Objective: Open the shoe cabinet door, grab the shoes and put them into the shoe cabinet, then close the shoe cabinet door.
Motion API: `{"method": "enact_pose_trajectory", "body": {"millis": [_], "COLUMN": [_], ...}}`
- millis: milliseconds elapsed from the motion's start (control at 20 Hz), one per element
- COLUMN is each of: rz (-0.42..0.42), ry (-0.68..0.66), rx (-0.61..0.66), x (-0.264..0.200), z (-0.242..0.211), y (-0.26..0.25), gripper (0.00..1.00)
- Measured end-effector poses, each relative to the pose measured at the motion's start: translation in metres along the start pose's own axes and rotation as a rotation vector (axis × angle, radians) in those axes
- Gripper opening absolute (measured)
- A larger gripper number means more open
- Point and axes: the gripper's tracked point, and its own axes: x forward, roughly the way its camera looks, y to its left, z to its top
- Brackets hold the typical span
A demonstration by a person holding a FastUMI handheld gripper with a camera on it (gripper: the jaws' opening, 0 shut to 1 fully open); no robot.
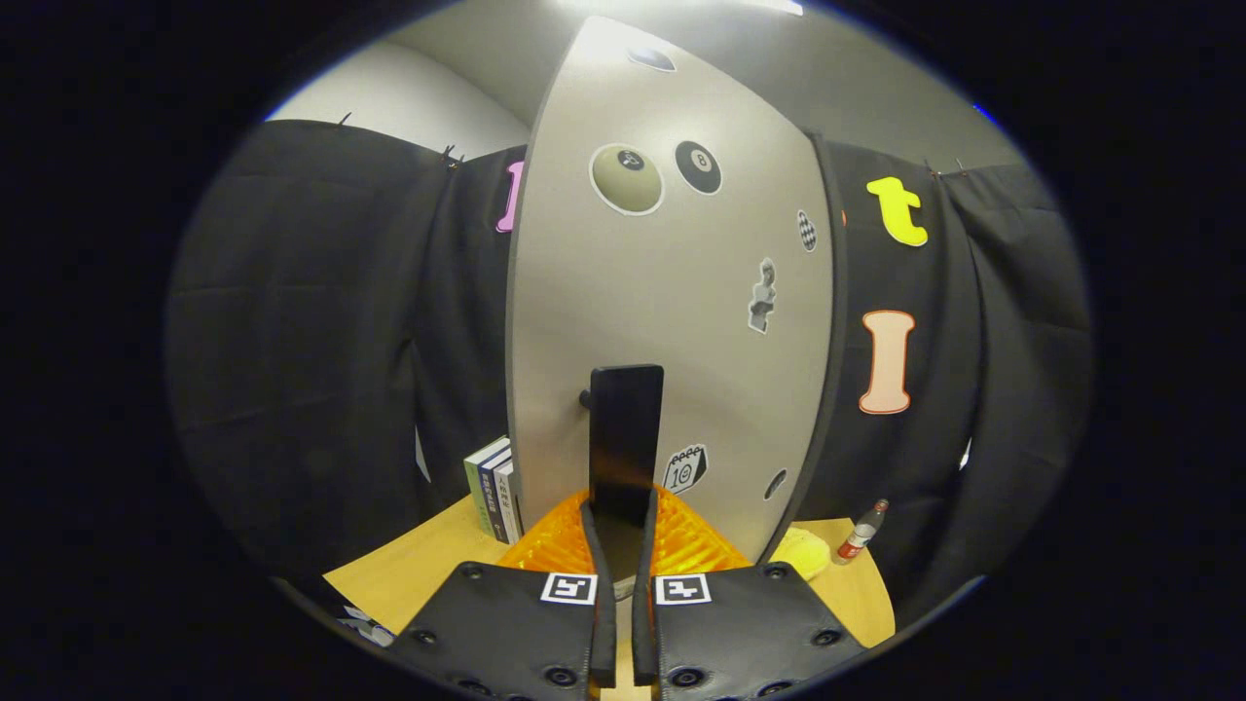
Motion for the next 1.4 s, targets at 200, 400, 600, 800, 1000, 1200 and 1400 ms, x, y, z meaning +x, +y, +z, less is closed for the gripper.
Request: {"method": "enact_pose_trajectory", "body": {"millis": [200, 400, 600, 800, 1000, 1200, 1400], "rz": [-0.056, -0.124, -0.179, -0.2, -0.217, -0.155, -0.211], "ry": [0.002, -0.006, -0.025, -0.038, -0.077, -0.104, -0.096], "rx": [0.007, 0.025, 0.018, 0.031, 0.095, 0.057, -0.046], "x": [-0.01, -0.026, -0.028, -0.035, -0.038, -0.029, -0.04], "z": [-0.002, -0.007, -0.007, -0.009, -0.007, -0.004, -0.004], "y": [-0.02, -0.04, -0.062, -0.079, -0.089, -0.079, -0.103], "gripper": [0.07, 0.07, 0.06, 0.06, 0.06, 0.06, 0.06]}}
